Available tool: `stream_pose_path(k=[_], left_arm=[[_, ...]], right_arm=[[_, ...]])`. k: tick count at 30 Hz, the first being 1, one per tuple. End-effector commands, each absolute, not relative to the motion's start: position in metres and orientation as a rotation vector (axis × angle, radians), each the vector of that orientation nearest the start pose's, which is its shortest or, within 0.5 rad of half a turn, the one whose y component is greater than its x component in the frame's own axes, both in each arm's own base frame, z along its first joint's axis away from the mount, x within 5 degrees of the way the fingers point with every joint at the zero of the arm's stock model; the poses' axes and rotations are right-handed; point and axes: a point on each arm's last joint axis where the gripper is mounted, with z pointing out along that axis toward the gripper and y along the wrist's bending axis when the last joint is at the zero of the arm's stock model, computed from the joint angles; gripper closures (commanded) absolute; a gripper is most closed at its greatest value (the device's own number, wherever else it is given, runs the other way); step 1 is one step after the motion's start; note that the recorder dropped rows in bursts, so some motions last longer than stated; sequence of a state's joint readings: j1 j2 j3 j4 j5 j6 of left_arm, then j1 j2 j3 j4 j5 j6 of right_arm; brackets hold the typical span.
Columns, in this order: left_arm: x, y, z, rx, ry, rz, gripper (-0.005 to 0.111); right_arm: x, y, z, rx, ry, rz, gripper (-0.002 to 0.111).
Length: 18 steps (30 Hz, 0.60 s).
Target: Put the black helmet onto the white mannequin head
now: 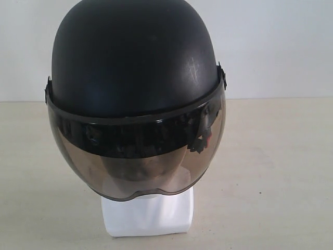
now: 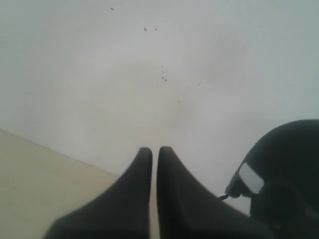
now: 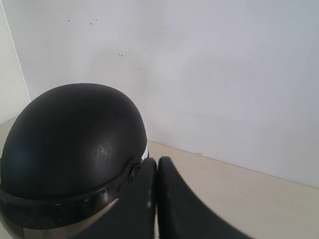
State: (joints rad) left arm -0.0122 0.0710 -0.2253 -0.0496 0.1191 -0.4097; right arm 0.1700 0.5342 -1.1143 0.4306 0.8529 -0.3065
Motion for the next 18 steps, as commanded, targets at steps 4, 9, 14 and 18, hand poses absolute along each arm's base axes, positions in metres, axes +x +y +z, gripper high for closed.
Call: stream_pose_path(k=[4, 9, 14, 18], left_arm=[[0.052, -0.002, 0.259, -0.14, 1.496, -0.194, 0.102], [0.054, -0.001, 0.228, -0.128, 1.525, -0.172, 0.102], [0.056, -0.001, 0.213, -0.204, 1.475, -0.256, 0.102], [0.056, -0.001, 0.208, -0.199, 1.537, -0.24, 0.102]], right_arm=[[0.038, 0.036, 0.463, -0.391, 1.655, 0.394, 0.108], [0.038, 0.036, 0.463, -0.39, 1.653, 0.394, 0.108], [0.038, 0.036, 0.463, -0.39, 1.653, 0.394, 0.108], [0.038, 0.036, 0.463, -0.39, 1.654, 0.394, 0.108]])
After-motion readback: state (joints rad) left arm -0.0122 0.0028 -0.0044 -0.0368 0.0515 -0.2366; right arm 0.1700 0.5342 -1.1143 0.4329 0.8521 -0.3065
